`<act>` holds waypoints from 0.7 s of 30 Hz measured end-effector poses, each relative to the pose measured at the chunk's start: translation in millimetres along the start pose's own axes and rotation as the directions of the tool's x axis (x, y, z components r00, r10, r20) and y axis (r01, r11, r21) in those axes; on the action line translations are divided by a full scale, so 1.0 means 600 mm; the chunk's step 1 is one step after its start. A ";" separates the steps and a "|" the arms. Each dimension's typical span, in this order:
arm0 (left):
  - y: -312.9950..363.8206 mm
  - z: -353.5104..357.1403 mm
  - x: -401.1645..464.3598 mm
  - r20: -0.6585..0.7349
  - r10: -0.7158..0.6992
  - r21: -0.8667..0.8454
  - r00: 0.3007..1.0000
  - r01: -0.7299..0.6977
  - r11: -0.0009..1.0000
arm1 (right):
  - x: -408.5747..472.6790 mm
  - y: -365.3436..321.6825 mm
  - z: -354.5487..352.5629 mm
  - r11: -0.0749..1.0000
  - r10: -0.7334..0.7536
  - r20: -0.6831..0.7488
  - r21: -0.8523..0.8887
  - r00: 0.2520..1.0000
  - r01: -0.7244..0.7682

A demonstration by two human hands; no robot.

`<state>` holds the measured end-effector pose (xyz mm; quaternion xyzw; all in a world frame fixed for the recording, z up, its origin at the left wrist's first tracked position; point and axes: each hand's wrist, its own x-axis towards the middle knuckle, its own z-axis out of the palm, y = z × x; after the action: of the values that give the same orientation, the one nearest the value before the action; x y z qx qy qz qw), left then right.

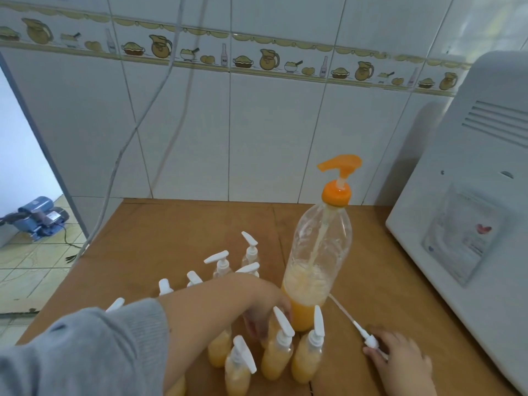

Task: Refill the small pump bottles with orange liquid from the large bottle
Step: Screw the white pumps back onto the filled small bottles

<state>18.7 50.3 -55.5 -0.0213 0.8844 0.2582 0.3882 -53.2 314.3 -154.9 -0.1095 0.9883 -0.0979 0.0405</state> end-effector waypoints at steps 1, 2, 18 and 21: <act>-0.002 0.001 0.001 -0.008 0.023 -0.002 1.000 -0.023 1.000 | -0.001 0.001 0.005 1.000 -0.021 -0.008 0.004 1.000 0.021; -0.004 0.003 0.002 -0.020 0.043 0.003 0.999 -0.043 0.999 | -0.005 0.001 0.011 1.000 -0.025 -0.024 0.017 0.999 0.025; -0.029 -0.038 -0.155 -0.434 0.214 0.123 0.875 -0.178 0.976 | -0.115 0.004 -0.193 0.676 -0.026 -0.288 0.700 0.957 0.229; -0.056 -0.029 -0.193 -0.670 0.190 -0.059 0.717 -0.307 0.950 | -0.125 -0.022 -0.236 0.609 -0.123 -0.424 0.682 0.897 0.405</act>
<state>95.5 -5.8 20.5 -0.0236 0.9340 0.3564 0.0113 8.1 344.7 -9.3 -0.2111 0.8203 -0.5219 -0.1013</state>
